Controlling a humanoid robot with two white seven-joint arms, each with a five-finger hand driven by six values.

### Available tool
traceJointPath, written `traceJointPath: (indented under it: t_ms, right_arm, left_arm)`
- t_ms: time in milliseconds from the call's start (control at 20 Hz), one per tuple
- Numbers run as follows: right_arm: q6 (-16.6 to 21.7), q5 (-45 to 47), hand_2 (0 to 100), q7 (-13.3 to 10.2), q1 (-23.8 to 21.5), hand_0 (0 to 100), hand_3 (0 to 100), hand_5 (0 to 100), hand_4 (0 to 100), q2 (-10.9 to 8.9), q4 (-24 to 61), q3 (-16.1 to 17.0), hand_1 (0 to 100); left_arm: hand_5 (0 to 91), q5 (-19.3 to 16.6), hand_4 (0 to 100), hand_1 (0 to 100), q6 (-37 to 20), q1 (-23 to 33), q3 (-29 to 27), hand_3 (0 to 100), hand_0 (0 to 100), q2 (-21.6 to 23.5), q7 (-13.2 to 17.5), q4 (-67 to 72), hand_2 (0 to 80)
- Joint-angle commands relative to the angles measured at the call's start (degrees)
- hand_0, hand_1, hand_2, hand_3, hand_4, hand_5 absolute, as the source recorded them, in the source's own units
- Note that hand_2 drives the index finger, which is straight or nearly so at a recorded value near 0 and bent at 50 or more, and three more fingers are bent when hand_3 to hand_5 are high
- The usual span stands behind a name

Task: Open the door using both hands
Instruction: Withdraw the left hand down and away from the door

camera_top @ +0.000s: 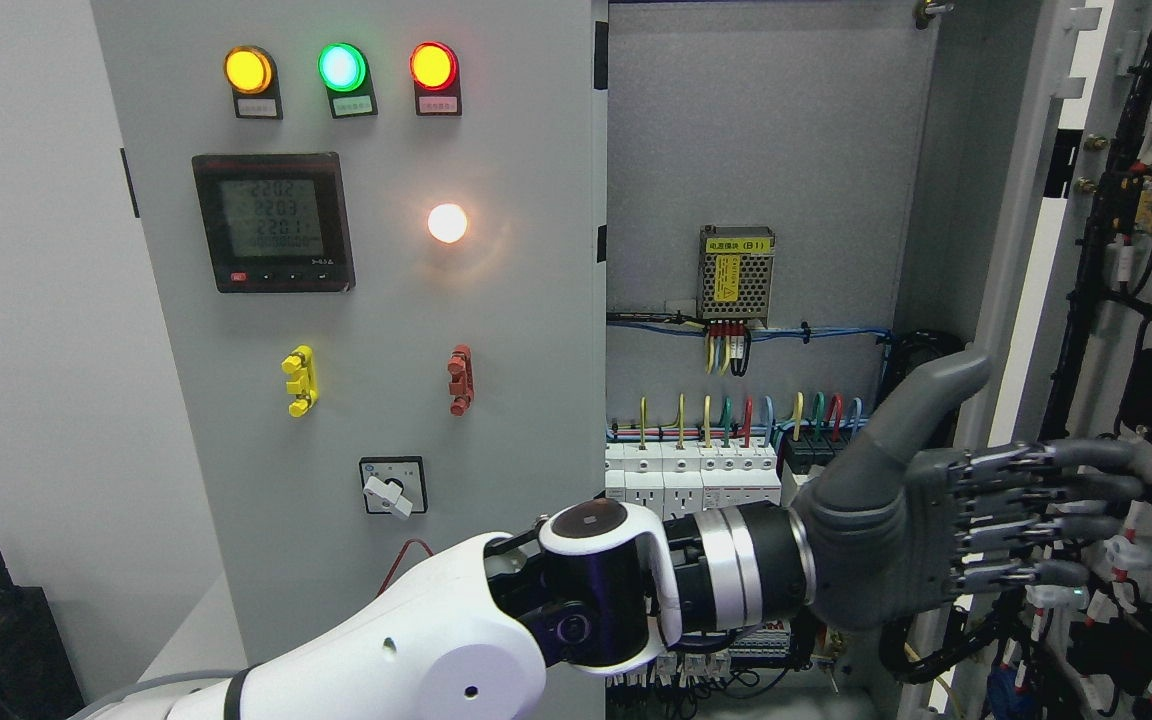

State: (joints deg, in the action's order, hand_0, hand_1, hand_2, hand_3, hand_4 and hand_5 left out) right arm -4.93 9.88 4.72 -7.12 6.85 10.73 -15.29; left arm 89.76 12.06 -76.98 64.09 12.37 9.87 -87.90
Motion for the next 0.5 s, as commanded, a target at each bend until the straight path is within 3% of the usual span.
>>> traceJointPath:
  t_ms: [0,150,451]
  right_arm:
    - [0.01,-0.04,0,0.02,0.0,0,0,0,0,0.0,-0.01,0.0,0]
    - [0.01,0.05,0,0.02,0.0,0,0,0,0,0.0,-0.01,0.0,0]
    - [0.01,0.05,0,0.02,0.0,0,0,0,0,0.0,-0.01,0.0,0]
  left_arm:
    - [0.0,-1.42,4,0,1.99,7.53,-3.7,0,0,16.09,1.37,-7.18,0.0]
    - [0.0,-4.32,4,0,2.44,13.77,-6.34,0,0,22.5,2.08,-13.51,0.0]
    - [0.0,-5.38,4,0,2.44,22.04,-6.96,0,0,31.38,2.08,-17.65,0.0]
